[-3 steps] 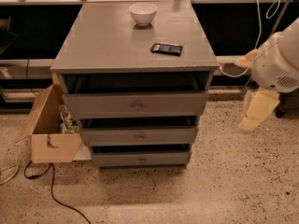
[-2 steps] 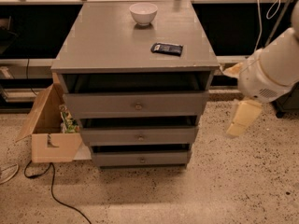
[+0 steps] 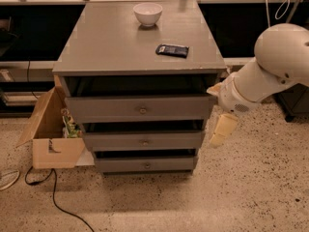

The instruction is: Open top drawer

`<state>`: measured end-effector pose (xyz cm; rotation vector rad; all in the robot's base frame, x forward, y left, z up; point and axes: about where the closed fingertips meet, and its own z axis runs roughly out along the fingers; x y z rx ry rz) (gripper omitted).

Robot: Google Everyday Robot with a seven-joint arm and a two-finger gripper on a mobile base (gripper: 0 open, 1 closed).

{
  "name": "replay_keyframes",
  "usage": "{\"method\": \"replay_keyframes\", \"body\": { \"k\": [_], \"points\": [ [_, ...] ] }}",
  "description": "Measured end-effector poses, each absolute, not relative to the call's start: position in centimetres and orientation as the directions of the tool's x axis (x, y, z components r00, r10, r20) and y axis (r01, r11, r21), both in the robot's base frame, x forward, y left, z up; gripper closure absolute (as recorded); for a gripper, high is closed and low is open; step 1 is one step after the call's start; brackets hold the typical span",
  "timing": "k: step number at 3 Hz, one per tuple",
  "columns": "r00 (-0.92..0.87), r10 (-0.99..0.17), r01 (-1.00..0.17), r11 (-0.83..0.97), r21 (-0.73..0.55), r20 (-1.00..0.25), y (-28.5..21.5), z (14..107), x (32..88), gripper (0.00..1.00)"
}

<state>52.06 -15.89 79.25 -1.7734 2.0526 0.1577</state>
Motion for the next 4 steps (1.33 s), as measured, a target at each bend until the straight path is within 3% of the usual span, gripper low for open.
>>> {"method": "replay_keyframes", "body": {
  "k": [2,4],
  "points": [
    [-0.114,-0.927,-0.967,0.186,-0.174,-0.356,-16.2,77.6,52.4,0.00],
    [-0.082,-0.971,-0.960,0.137,-0.243,-0.223,-16.5,71.1,58.6,0.00]
  ]
}}
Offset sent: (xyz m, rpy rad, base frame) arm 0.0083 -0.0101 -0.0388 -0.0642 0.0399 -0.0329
